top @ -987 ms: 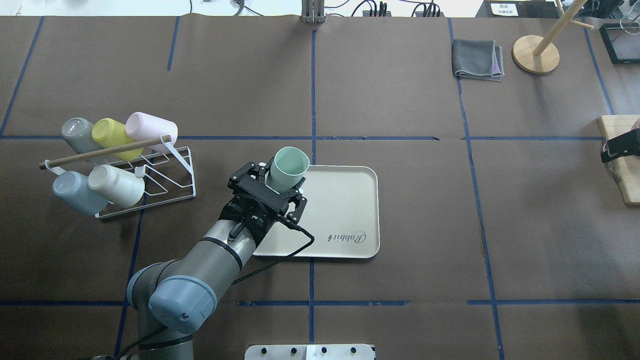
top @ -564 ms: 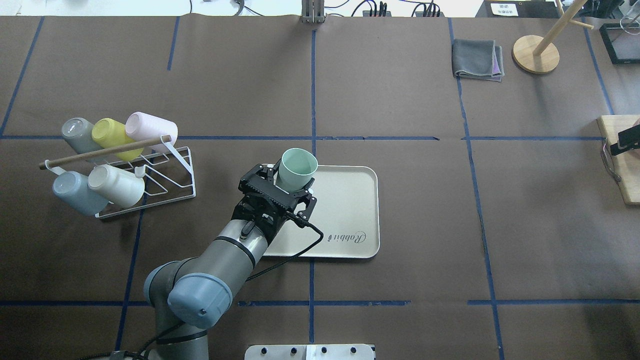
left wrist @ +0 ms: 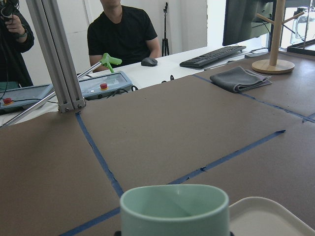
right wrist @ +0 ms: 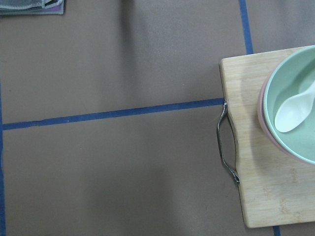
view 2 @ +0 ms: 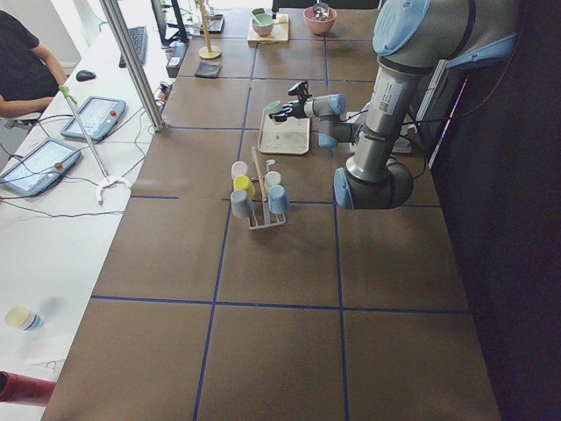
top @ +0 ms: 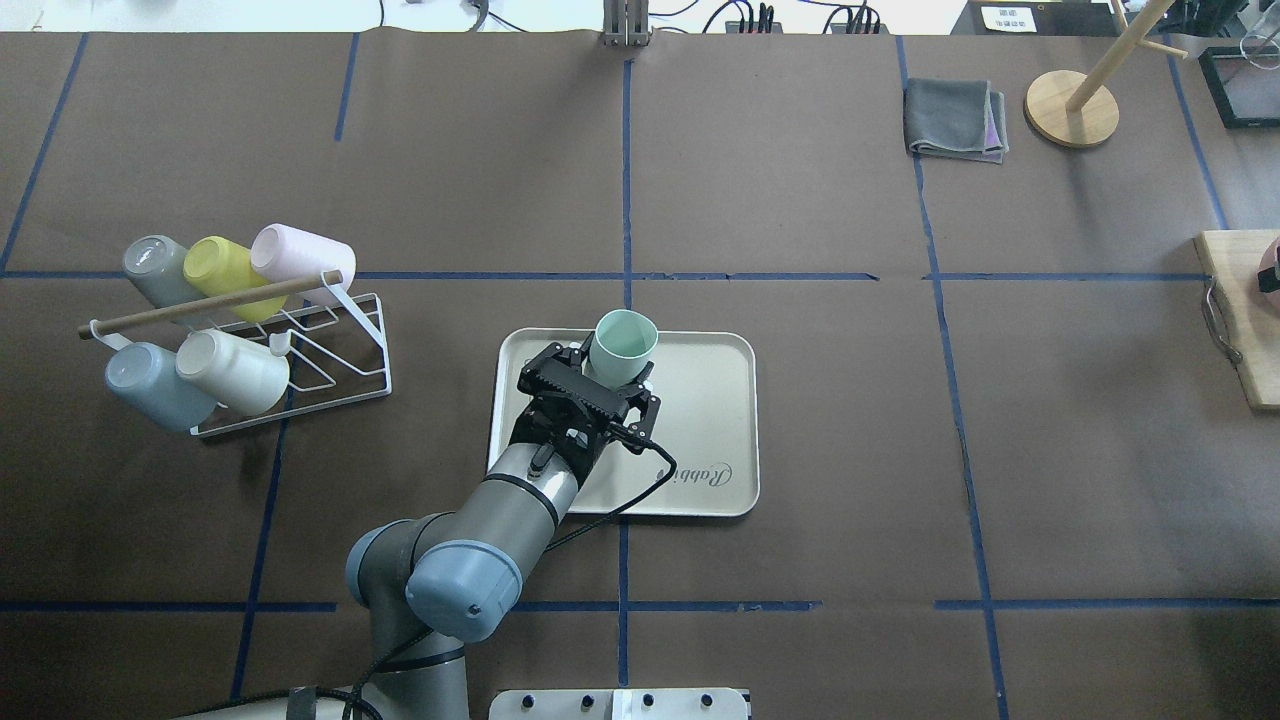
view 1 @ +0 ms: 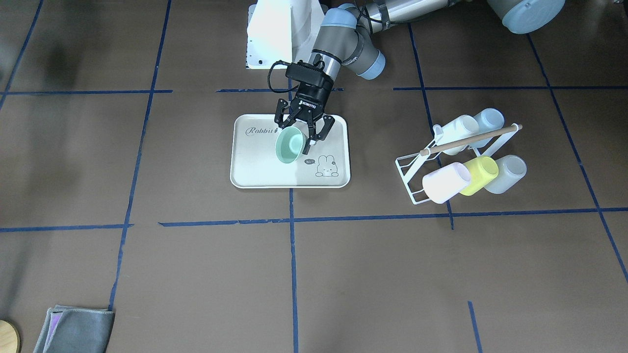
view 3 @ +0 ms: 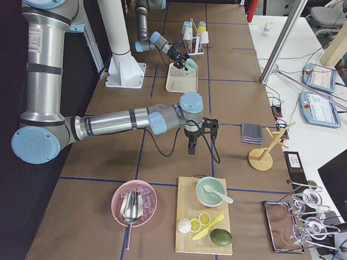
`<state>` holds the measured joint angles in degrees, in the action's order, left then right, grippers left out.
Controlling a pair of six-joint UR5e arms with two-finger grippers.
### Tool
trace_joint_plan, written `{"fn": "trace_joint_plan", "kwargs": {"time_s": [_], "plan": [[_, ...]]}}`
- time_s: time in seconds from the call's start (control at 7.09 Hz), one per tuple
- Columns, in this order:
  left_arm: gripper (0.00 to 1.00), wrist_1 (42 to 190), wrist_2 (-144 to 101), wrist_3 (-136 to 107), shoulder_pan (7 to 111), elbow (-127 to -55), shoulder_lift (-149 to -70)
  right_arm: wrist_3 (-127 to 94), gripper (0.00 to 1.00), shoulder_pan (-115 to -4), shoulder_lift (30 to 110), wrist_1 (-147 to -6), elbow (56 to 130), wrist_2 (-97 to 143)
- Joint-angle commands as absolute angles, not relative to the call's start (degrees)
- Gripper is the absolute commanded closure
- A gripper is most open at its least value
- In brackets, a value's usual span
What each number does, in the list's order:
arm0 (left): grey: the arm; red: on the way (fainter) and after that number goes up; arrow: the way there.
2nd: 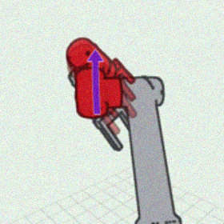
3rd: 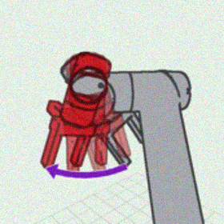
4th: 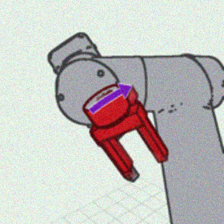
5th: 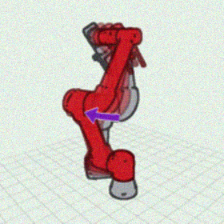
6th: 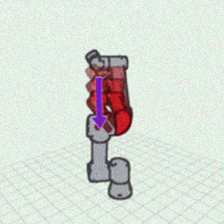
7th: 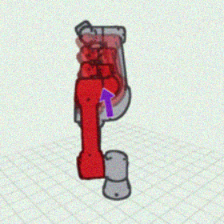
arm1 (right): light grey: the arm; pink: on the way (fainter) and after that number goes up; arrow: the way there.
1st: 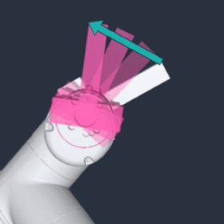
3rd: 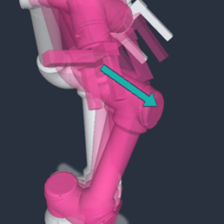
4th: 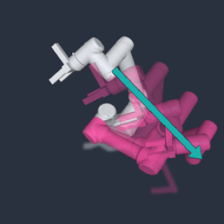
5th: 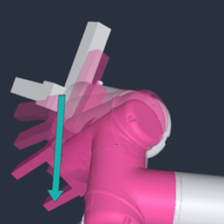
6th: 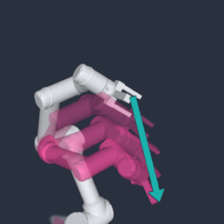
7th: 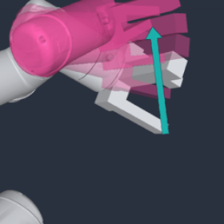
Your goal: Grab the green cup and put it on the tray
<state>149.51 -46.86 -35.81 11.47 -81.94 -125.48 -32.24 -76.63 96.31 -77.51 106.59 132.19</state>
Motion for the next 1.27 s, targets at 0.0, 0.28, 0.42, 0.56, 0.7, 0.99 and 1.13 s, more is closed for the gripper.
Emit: {"fn": "trace_joint_plan", "kwargs": {"time_s": [0.0,0.28,0.42,0.56,0.7,0.99,1.13], "plan": [[0.19,151.94,-46.67,-36.30,11.16,-81.39,-125.68,-32.17,0.00,-76.82,96.15,-77.52,106.52,132.10],[0.21,153.54,-46.67,-36.56,10.46,-80.16,-125.60,-32.17,0.00,-76.82,96.06,-77.52,106.09,132.01],[0.22,154.42,-46.76,-36.56,10.20,-79.37,-125.68,-32.17,0.00,-76.82,96.06,-77.52,106.00,132.01],[0.22,154.68,-46.76,-36.56,10.20,-79.10,-125.34,-32.17,0.00,-76.73,96.06,-77.61,105.91,131.92],[0.22,154.77,-46.76,-36.56,9.59,-78.06,-125.77,-32.25,0.00,-76.73,96.06,-77.52,105.65,131.84],[0.22,154.78,-46.85,-36.65,8.88,-77.09,-125.77,-32.26,0.00,-76.73,95.98,-77.52,105.56,131.84],[0.21,154.78,-46.93,-36.65,8.79,-77.08,-125.77,-32.26,0.00,-76.73,95.98,-77.61,105.47,131.84]]}}
